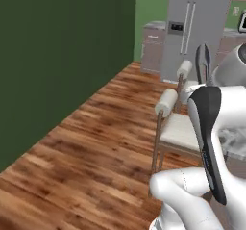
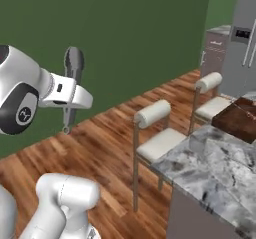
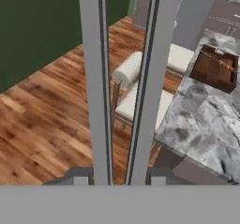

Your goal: Take the tongs from the drawer on the left and place them on the dining counter next to the tray containing the kebab skewer.

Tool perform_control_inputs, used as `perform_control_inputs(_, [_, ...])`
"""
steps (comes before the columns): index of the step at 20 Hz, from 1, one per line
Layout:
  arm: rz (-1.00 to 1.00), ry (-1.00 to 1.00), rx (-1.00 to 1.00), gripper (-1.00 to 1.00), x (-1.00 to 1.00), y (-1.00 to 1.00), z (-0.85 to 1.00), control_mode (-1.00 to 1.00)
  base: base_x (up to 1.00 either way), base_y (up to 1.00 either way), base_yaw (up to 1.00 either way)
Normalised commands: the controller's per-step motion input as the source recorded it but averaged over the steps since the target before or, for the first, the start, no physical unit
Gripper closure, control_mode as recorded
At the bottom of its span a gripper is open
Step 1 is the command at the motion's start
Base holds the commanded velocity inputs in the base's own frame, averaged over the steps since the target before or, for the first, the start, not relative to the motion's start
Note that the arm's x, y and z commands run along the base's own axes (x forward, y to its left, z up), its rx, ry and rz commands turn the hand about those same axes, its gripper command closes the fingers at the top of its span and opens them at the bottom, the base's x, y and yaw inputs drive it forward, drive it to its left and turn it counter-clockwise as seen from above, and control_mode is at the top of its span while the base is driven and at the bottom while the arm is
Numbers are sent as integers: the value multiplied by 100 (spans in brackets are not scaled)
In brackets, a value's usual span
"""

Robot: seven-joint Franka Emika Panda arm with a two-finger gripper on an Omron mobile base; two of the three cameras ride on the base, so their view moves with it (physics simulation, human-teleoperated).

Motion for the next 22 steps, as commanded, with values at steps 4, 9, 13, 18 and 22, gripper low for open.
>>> perform_control_inputs(4, [0, 0, 0, 100, 0, 0, 0, 100, 22, 72, -71])
perform_control_inputs(9, [0, 0, 0, 100, 0, 0, 0, 100, 15, 99, -54])
perform_control_inputs(13, [0, 0, 0, 100, 0, 0, 0, 100, 14, 100, -49])
perform_control_inputs(18, [0, 0, 0, 100, 0, 0, 0, 100, 12, 100, -46])
perform_control_inputs(22, [0, 0, 0, 100, 0, 0, 0, 100, 35, 100, -53])
